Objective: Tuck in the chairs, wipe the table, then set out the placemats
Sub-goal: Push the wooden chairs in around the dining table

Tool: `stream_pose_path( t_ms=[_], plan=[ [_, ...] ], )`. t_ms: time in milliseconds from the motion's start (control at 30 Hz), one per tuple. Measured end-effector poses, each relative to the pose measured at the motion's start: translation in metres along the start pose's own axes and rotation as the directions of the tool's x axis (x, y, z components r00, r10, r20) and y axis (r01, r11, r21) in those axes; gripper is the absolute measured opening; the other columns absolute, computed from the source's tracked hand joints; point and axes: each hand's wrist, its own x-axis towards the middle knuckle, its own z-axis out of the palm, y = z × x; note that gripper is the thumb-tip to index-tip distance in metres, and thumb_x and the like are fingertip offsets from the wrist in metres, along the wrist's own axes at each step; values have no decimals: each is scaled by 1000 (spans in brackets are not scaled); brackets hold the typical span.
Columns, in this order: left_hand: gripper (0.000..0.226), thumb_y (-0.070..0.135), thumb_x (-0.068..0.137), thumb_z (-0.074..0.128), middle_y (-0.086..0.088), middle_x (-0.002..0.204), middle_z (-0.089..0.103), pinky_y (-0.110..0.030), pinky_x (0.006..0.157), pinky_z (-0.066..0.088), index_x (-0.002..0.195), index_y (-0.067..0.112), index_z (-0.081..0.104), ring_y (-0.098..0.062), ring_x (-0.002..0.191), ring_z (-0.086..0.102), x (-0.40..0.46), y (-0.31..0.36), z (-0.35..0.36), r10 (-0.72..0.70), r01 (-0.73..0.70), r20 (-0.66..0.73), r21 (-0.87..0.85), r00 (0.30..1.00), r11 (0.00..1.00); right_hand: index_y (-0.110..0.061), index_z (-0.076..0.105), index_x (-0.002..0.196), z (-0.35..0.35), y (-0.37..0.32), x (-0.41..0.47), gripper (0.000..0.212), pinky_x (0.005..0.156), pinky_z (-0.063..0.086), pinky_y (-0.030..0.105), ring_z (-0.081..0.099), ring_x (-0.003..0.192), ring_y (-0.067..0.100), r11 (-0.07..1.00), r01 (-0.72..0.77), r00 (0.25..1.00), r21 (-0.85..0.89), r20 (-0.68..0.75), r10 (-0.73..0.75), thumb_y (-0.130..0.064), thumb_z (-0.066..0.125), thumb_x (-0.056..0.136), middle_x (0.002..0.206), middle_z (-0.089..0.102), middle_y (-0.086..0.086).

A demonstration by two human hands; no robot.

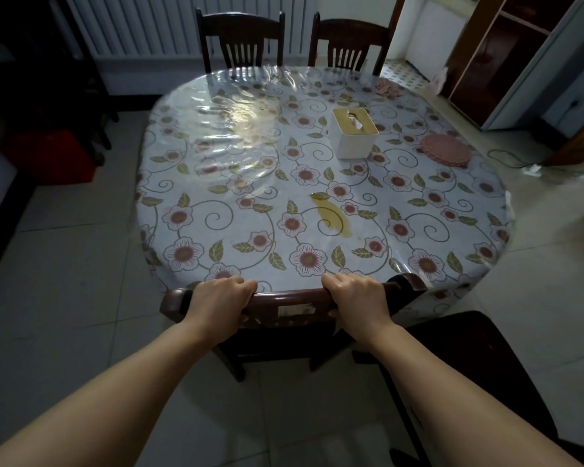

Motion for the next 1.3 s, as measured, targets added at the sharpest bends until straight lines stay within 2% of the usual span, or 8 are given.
stream_pose_path(
  t_ms=[267, 467, 600, 700, 867, 1167, 1233, 1300],
  plan=[
    [25, 27, 76, 62, 1, 100, 64, -32, 69, 41, 100, 21, 56, -24, 90, 61, -15, -16, -9, 29, -32, 115, 28, 993, 999, -18, 53, 66, 1, -24, -7, 44, 52, 40, 26, 56, 52, 19, 998, 16, 997, 64, -82, -11, -8, 84, 36, 58, 56, -5],
    [21, 22, 72, 66, 6, 91, 61, -28, 57, 33, 90, 22, 55, -19, 88, 60, -28, -47, -3, -24, 24, -6, -5, 1000, 1000, -18, 56, 67, 1, -54, 12, 44, 49, 42, 26, 59, 52, 19, 996, 25, 998, 83, -55, -21, -11, 86, 36, 59, 59, -5],
    [32, 11, 54, 78, 6, 70, 59, -28, 42, 34, 74, 21, 55, -20, 67, 60, -21, -55, 4, 18, -21, -131, -19, 991, 1000, -18, 56, 66, 0, -54, 18, 47, 47, 34, 21, 56, 45, 17, 998, 37, 998, 49, -46, -35, -17, 90, 33, 55, 56, -6],
    [33, 12, 53, 78, 5, 69, 59, -29, 42, 41, 74, 21, 54, -21, 67, 60, -11, -56, 5, 44, -46, -149, -13, 988, 999, -18, 56, 65, -2, -47, 20, 48, 46, 26, 20, 53, 41, 16, 999, 51, 997, -19, -56, -52, -24, 92, 35, 51, 53, -6],
    [39, 10, 45, 81, 5, 64, 57, -25, 39, 35, 70, 20, 54, -20, 62, 59, -3, -56, 3, 102, -97, -160, 39, 982, 995, -18, 59, 67, -3, -40, 22, 50, 44, 34, 21, 56, 41, 17, 992, 118, 993, -51, -18, -119, -32, 93, 34, 52, 57, -5],
    [31, 12, 57, 78, 2, 75, 61, -25, 45, 34, 79, 19, 57, -22, 71, 60, -14, -40, 9, 31, -39, -157, -49, 987, 998, -17, 54, 106, -18, -32, 27, 29, 69, 37, 31, 63, 88, 23, 984, 172, 964, -46, 212, -159, -29, 66, 83, 96, 64, 0],
    [25, 14, 66, 71, 2, 83, 61, -27, 50, 33, 85, 19, 56, -22, 81, 58, -12, -26, 9, 5, -14, -125, -77, 992, 997, -17, 57, 100, -23, -24, 24, 31, 64, 36, 28, 64, 82, 21, 983, 155, 966, -95, 222, -131, -29, 73, 76, 90, 65, -1],
    [22, 16, 72, 67, 2, 89, 59, -29, 54, 34, 89, 20, 54, -21, 88, 56, -7, -16, 7, -6, -2, -90, -91, 996, 996, -17, 61, 79, -24, -18, 20, 40, 53, 31, 24, 62, 58, 18, 981, 133, 975, -143, 194, -104, -27, 88, 52, 67, 63, -4]
  ],
)
